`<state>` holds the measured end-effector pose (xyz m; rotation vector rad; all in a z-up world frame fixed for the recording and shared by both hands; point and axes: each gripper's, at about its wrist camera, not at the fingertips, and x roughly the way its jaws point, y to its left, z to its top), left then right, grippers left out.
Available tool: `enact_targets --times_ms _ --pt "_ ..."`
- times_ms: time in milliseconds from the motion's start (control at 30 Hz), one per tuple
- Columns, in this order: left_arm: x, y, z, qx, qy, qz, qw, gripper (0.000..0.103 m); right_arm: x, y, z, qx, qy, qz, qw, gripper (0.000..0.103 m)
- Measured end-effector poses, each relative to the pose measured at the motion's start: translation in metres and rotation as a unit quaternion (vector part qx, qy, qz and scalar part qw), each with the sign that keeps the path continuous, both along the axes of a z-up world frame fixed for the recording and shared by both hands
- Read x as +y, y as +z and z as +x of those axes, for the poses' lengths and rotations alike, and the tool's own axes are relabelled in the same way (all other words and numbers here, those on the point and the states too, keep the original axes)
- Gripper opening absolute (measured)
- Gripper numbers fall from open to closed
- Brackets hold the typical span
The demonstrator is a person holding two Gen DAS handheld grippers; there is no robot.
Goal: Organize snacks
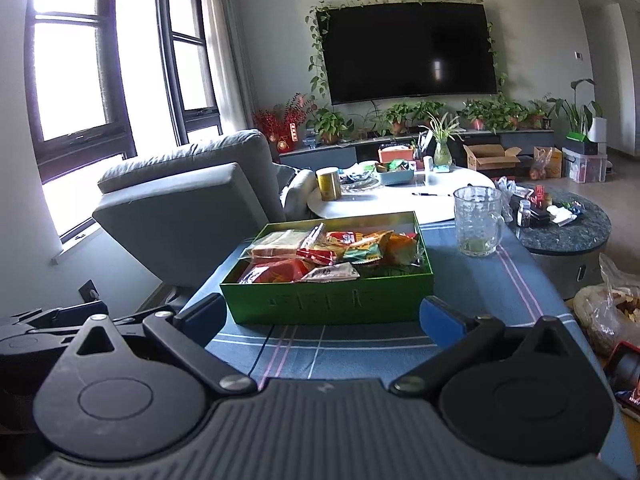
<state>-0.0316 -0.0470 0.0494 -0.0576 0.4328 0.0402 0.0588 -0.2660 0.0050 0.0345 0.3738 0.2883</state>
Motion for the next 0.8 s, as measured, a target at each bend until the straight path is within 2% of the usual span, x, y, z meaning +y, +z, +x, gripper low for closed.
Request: enact_targets --times_ms 167,300,533,800 --pt "-0.0049 -0.0043 0.0029 0.012 0.007 0.018 0.9997 0.086 -0.0004 -0.0026 0.0000 0.005 -0.001 0.005 1.000 0.081" --pt "-0.0054 -0.0057 0.0053 0.020 0.003 0.016 0.9997 0.086 0.0009 -0.0048 -0.0003 0.009 0.002 0.004 1.000 0.081" --pt "-0.0077 -0.0049 0.0013 0.008 -0.007 0.019 0.9998 0.086 -0.0002 -0.0046 -0.0010 0.011 0.002 0.008 1.000 0.081" --pt "-0.0086 -0.0054 0.0030 0.016 -0.006 0.022 0.9996 0.086 0.0023 -0.0047 -0.0007 0.015 0.010 0.006 1.000 0.081"
